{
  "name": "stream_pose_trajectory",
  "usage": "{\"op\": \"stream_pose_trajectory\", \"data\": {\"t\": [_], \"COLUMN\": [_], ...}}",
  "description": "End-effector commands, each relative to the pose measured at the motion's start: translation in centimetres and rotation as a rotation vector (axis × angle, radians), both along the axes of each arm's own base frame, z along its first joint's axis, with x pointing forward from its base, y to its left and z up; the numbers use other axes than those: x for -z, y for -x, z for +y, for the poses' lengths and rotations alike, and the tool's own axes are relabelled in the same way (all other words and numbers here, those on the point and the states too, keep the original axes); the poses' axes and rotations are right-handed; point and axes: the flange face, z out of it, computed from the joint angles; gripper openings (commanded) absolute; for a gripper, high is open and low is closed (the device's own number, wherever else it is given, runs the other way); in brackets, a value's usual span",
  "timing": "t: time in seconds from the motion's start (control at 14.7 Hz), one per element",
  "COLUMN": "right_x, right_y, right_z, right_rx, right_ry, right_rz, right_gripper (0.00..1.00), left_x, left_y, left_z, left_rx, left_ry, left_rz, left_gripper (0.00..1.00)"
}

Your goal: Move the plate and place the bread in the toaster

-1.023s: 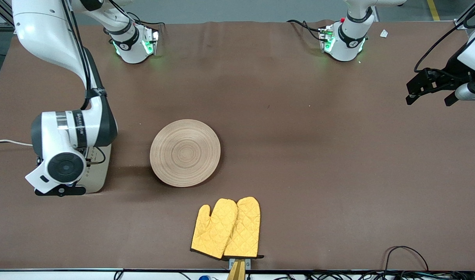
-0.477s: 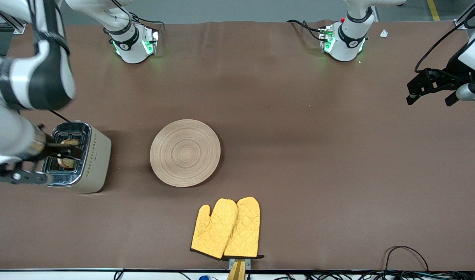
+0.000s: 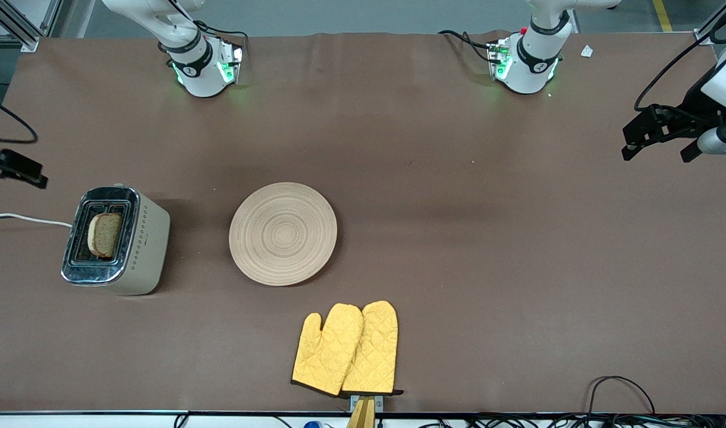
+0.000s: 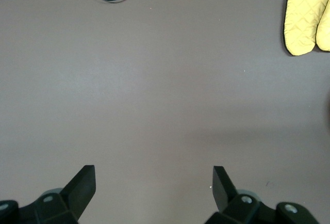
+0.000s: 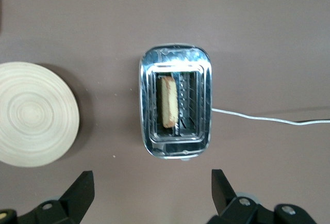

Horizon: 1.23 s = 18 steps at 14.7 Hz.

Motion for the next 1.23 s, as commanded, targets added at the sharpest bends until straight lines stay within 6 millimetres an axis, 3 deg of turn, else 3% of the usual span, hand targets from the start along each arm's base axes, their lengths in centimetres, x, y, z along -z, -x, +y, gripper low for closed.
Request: {"op": "stream_pose_trajectory", "data": {"t": [0.0,1.16], "right_x": [0.8,0.5], "right_y": [1.9,1.5], "right_z": [0.0,0.6], "right_rx": [-0.032,-0.044], "right_ry": [-0.033,-0.031], "right_rz": [0.008,-0.010], "right_gripper": [1.00,1.00], "left_x": [-0.4,-0.4], "left_y": [0.3,0.0], "left_z": [0.2,0.8], "left_rx": [0.012,0.004], "left_ry": [-0.010,-0.010], "left_rz": [0.002,0.000], "left_gripper": [1.00,1.00]}}
